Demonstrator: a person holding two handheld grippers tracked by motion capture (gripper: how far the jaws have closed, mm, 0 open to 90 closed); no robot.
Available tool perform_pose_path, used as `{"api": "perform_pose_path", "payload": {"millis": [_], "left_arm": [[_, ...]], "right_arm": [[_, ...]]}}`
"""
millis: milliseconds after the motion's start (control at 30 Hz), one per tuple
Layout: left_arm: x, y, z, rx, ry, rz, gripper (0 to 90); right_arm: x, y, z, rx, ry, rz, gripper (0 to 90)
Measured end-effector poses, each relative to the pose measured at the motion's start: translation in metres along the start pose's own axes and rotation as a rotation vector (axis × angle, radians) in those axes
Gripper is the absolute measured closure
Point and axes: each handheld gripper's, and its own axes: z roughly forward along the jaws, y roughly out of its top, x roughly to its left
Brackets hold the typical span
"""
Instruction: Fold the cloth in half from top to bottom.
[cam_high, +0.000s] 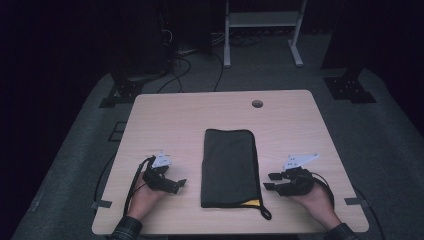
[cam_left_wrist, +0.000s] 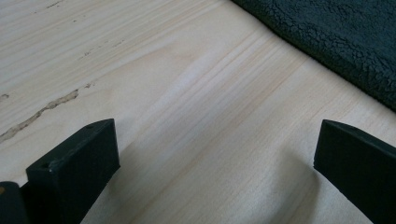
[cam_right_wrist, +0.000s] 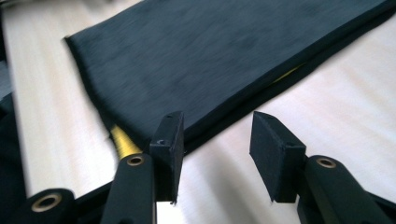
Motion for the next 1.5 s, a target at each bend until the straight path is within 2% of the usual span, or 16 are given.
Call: {"api": "perform_pose_path", "payload": {"millis": [100,200,300,333,533,600,633,667,733,800,900,1000,1100,1300,1433,1500], "left_arm": [[0.001,0.005,0.002,-0.004,0.006,0.002,0.0],[0.002,0.012,0.004,-0.015,0.005,-0.002,0.0],[0.005,0.022,0.008,-0.002,-0.004,-0.001,0.0],[0.006,0.025,0.009,-0.015,-0.007,-0.005,0.0],[0.010,0.047,0.017,-0.013,-0.031,0.011,2.1],[0.012,0.054,0.020,-0.031,-0.040,0.010,4.8],[0.013,0.059,0.022,-0.035,-0.047,0.009,5.1],[0.014,0.063,0.024,-0.038,-0.050,0.010,5.5],[0.016,0.069,0.028,-0.041,-0.057,0.011,6.6],[0.017,0.075,0.032,-0.050,-0.061,0.016,9.9],[0.019,0.084,0.040,-0.054,-0.072,0.017,12.6],[0.021,0.093,0.048,-0.062,-0.077,0.018,16.1],[0.024,0.101,0.056,-0.074,-0.073,0.022,21.5],[0.036,0.118,0.074,-0.102,-0.060,-0.007,27.9],[0.048,0.127,0.085,-0.095,-0.043,-0.026,30.9],[0.052,0.129,0.090,-0.090,-0.033,-0.042,31.8]], "right_arm": [[-0.008,0.006,0.001,-0.018,-0.030,0.005,44.3],[-0.017,0.013,0.006,-0.035,-0.057,0.004,41.8],[-0.026,0.020,0.012,-0.040,-0.077,0.007,41.5],[-0.029,0.022,0.013,-0.050,-0.080,0.008,41.5],[-0.048,0.039,0.020,-0.055,-0.088,0.033,40.5],[-0.053,0.043,0.022,-0.078,-0.091,0.041,40.6],[-0.055,0.046,0.023,-0.067,-0.089,0.042,40.2],[-0.057,0.049,0.025,-0.070,-0.105,0.036,40.5],[-0.060,0.051,0.026,-0.102,-0.108,0.046,41.2],[-0.065,0.056,0.031,-0.080,-0.114,0.042,40.2],[-0.070,0.060,0.035,-0.109,-0.128,0.046,41.4],[-0.076,0.068,0.043,-0.087,-0.136,0.043,41.2],[-0.084,0.077,0.051,-0.085,-0.142,0.039,41.7],[-0.101,0.091,0.069,-0.086,-0.167,0.045,43.5],[-0.114,0.098,0.080,-0.089,-0.186,0.045,44.7],[-0.119,0.100,0.084,-0.073,-0.194,0.047,44.7]]}}
